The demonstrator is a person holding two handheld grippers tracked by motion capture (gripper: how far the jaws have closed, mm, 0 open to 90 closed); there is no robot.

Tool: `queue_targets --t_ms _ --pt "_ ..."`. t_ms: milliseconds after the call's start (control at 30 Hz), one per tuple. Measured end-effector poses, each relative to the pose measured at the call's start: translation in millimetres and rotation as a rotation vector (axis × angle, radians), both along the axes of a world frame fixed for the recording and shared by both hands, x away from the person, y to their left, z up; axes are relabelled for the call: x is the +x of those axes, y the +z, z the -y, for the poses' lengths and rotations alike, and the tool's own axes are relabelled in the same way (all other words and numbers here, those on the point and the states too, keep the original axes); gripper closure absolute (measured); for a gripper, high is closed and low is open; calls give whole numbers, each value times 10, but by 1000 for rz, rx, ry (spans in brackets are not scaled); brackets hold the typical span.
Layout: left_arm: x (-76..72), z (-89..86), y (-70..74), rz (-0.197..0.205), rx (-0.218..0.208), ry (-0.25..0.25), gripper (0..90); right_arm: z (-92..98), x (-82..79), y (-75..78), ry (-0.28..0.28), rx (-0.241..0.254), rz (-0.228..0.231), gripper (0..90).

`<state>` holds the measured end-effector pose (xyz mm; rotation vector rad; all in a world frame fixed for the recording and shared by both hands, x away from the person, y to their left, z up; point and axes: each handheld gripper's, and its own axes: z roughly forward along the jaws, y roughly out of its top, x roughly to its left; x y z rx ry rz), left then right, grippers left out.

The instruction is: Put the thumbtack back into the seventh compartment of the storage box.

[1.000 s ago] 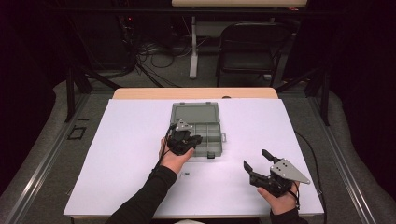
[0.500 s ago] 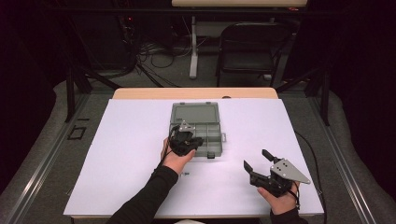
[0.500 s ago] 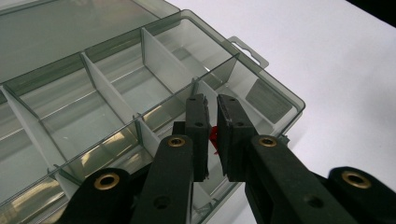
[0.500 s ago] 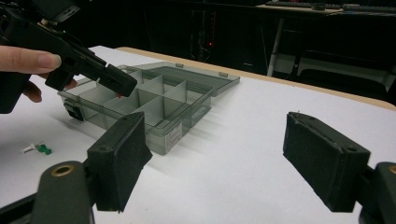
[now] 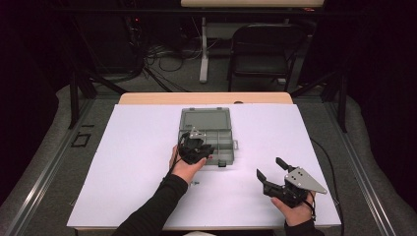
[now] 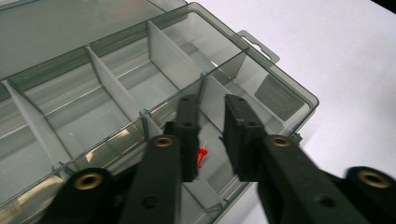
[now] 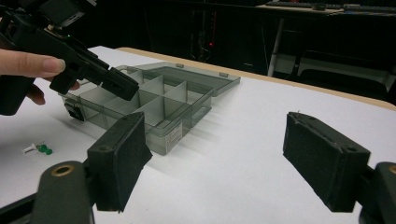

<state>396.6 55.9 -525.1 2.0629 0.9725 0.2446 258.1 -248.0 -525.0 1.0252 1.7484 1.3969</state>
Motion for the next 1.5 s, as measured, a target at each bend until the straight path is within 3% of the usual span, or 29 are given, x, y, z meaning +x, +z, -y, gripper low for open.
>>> queue_targets --t_ms 100,300,600,1367,1500 --pt "-12 -33 30 11 -26 12 646 1 -1 1 -2 0 -2 210" --pt "-58 -116 130 70 -61 15 499 1 -1 0 -2 1 -3 210" --pt "-171 -271 233 109 -80 31 399 3 -1 0 -4 1 -2 210" --pt "-560 -706 369 182 -126 27 373 -3 -4 -1 -2 -4 -2 205" --pt "-607 -769 367 179 -127 35 373 0 -1 -1 -4 -3 -2 205"
